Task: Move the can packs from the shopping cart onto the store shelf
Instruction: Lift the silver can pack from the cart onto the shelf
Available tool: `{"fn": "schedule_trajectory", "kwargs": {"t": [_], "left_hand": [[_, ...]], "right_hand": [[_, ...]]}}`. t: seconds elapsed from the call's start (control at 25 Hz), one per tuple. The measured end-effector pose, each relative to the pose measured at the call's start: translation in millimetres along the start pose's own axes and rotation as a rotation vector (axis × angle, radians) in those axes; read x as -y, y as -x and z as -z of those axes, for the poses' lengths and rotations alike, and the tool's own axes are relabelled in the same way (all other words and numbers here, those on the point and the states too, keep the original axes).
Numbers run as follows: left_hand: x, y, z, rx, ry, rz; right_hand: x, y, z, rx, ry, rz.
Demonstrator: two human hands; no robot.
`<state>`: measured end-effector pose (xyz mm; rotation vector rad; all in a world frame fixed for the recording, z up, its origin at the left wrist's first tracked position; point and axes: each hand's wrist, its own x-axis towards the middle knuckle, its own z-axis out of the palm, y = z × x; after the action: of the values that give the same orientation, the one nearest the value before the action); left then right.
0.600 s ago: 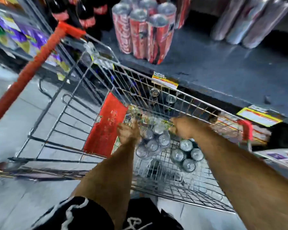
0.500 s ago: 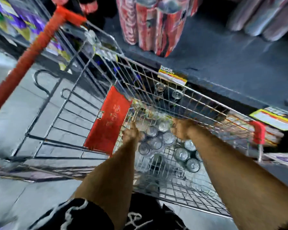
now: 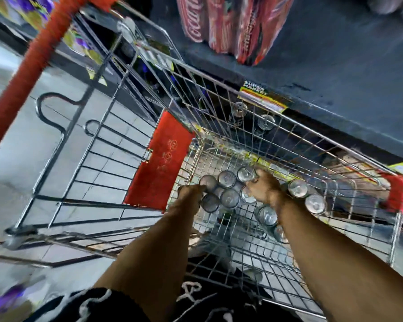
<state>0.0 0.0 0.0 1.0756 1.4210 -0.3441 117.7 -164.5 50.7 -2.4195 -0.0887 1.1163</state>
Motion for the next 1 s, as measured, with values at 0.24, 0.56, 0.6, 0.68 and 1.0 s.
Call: {"fn": "schedule_trajectory", "kwargs": {"t": [0.24, 0.56, 0.6, 0.68, 1.0], "left_hand": [[-60, 80, 12, -0.185, -0.062, -0.233], [-144, 222, -10, 0.073, -0.149, -0.705], [-156, 238, -16, 0.136, -0.151, -0.718], [-183, 270, -32, 0.266, -0.159, -0.701], [-281, 320, -113, 0.306, -0.223, -0.752]], "right_hand": [[3, 56, 28, -0.179, -0.2, 0.038], [3, 148, 139, -0.607, -0.37, 0.222], [3, 157, 159, -0.644, -0.402, 0.259], [6, 172, 196, -0.708, -0.478, 0.315], [32, 172, 295, -0.88, -0.508, 0.36]]}}
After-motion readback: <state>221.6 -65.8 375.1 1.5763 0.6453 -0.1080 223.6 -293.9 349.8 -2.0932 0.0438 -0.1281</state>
